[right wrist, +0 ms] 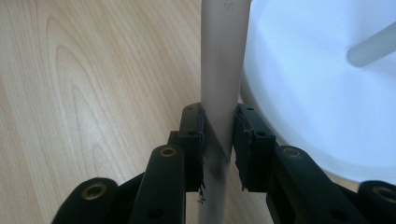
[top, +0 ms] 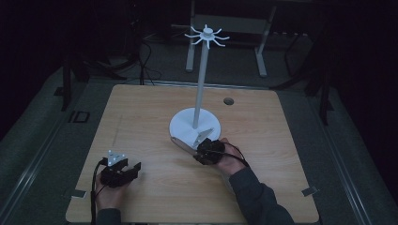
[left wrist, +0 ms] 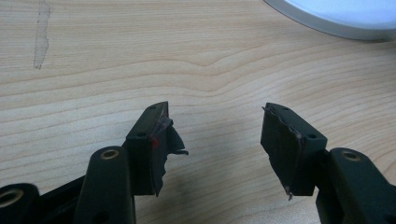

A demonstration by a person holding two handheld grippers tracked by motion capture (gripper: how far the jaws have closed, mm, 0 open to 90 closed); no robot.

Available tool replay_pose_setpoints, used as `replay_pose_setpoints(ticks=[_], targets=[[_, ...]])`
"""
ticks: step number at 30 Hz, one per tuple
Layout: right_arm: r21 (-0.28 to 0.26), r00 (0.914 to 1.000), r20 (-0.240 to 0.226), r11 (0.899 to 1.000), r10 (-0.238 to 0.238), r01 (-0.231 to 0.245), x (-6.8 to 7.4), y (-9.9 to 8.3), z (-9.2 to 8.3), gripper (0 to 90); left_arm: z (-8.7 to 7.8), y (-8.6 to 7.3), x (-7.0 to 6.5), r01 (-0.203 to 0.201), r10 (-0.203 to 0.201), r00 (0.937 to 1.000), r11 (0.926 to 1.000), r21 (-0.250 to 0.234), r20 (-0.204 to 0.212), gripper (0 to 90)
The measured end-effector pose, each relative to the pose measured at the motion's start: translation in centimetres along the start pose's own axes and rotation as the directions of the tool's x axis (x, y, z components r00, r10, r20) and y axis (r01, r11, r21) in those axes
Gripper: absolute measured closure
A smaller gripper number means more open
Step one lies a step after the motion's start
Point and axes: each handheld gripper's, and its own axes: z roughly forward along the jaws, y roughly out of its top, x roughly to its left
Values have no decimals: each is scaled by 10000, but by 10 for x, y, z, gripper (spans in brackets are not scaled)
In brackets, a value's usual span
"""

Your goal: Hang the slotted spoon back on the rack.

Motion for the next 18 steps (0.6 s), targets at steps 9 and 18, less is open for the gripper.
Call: replay_pose_setpoints(ticks=[9, 18], targets=[[-621, 9992, 239, 9976, 310, -295, -6, 0, -13, 739, 0, 0, 0, -18, 18, 10000, 10000, -4, -24, 428], [-1386, 9956, 682, 9889, 641, -541, -15, 0, -30, 740, 0, 0, -1, -27, 27, 10000, 10000, 7, -7, 429]])
